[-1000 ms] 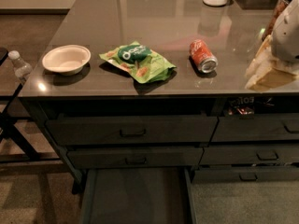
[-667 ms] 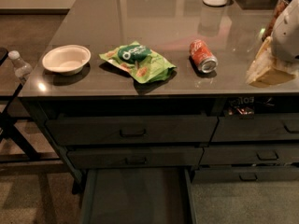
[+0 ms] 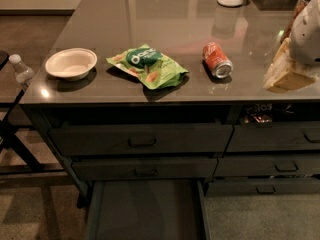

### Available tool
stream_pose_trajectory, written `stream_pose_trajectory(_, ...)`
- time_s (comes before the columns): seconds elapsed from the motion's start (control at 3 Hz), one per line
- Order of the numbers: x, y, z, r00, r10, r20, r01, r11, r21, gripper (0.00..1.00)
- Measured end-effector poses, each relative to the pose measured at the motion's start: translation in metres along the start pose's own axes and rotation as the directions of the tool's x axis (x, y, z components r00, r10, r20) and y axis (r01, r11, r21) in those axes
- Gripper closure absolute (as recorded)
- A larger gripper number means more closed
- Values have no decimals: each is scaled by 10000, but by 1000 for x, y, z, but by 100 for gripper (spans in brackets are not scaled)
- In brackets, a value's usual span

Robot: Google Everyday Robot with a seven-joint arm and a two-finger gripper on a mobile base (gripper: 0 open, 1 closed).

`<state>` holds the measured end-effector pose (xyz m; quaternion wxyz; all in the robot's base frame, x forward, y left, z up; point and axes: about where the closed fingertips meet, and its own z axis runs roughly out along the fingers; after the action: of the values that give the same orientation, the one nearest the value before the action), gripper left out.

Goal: Close bottom drawer

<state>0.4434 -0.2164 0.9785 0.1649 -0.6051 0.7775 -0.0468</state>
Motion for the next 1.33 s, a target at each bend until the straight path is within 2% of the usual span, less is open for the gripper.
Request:
stream_pose_trajectory(0.33, 11, 13, 19, 9993, 311, -199, -309, 9995, 101, 100)
stream_pose_trajectory(0.67, 30, 48, 63, 9966, 581, -587, -610, 9970, -477, 100)
stream_pose_trajectory(1.0, 54, 100, 118, 9907, 833, -1078, -1005, 9810, -1657, 100)
stream_pose_trajectory(1.33, 61, 114, 129, 9886, 794, -1277, -1037, 9749, -1968, 100)
